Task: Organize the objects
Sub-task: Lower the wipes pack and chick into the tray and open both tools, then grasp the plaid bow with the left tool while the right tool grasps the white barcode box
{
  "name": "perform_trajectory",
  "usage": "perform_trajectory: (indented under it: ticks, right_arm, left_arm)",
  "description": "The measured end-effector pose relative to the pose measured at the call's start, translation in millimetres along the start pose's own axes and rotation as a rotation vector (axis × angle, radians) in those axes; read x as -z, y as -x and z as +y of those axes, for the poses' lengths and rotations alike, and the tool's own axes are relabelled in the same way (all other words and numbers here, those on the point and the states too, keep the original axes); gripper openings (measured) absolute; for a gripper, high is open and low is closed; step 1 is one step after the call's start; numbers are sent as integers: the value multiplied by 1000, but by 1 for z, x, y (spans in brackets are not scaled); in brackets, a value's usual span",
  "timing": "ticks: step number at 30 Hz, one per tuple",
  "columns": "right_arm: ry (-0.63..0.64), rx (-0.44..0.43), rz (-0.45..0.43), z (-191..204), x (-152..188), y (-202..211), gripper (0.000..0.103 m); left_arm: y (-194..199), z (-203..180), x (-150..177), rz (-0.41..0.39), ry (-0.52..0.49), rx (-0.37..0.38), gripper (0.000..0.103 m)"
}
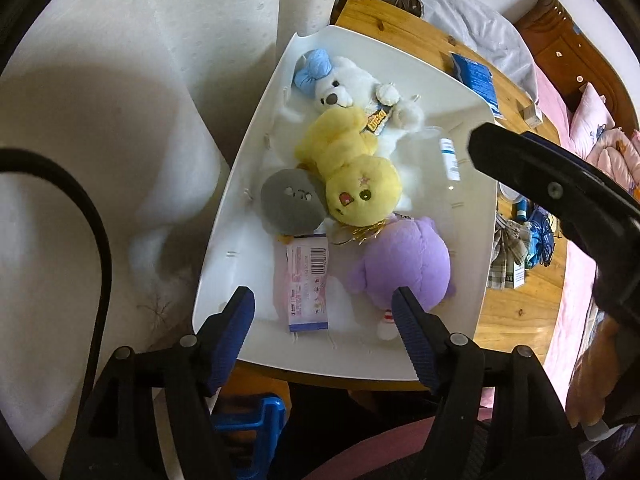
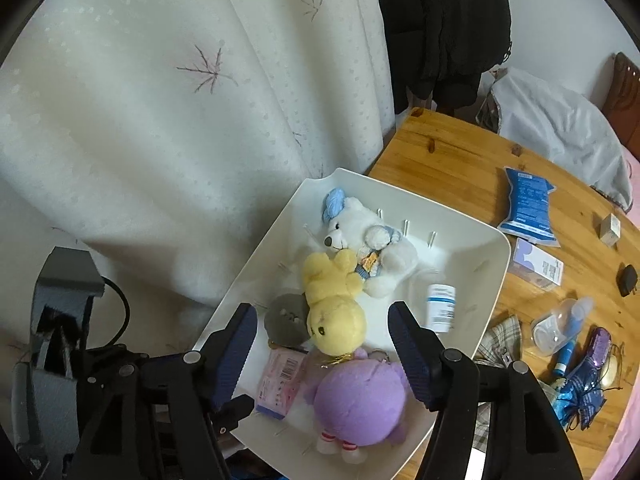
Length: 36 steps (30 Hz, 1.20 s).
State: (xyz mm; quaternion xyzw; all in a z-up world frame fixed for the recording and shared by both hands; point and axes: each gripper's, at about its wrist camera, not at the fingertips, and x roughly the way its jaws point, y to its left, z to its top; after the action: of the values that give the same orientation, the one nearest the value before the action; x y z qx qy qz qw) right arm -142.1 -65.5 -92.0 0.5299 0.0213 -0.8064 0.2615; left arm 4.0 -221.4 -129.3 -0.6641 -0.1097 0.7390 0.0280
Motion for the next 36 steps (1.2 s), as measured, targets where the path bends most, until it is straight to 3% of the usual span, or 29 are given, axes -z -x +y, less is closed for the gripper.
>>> perform_trajectory:
  ticks: [21,36]
  right_arm:
    - [-28,42,-142,-19,27,73,69]
    - [-73,125,-329,-46,49,152,69]
  left_arm:
    - [19,-40,-7,-43,-114,31,75]
    - [52,-85,-18,-134,-272,38,75]
